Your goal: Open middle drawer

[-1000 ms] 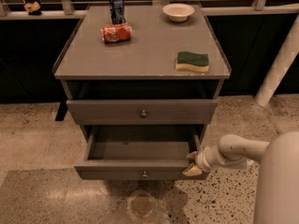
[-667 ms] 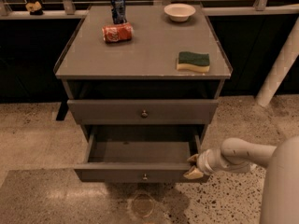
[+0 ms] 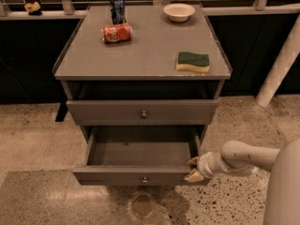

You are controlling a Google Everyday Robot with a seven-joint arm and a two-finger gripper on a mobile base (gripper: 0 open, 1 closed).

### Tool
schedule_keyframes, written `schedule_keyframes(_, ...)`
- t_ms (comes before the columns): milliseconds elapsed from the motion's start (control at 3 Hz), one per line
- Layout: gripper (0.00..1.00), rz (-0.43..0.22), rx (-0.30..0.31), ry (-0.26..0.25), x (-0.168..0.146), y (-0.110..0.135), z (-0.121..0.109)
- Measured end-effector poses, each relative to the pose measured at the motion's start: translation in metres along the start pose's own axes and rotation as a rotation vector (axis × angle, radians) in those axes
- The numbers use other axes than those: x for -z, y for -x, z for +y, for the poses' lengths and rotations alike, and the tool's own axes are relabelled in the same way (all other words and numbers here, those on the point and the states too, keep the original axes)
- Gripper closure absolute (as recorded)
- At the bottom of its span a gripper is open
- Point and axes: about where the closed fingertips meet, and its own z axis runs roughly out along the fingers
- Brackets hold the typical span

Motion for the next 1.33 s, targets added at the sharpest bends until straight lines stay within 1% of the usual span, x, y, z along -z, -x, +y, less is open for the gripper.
schedule_keyframes(333,1.0,-0.011,0.02,0.003,-0.001,0.0,0.006)
schedule_keyframes(667,1.0,-0.012,0.027,0.003,0.001,0.001,0.008)
schedule_keyframes(1000,1.0,-0.021,0.04,0.001,0.001,-0.008,0.022)
schedule_keyframes(1333,1.0,-0.021,0.04,0.001,0.006,-0.004,0.022)
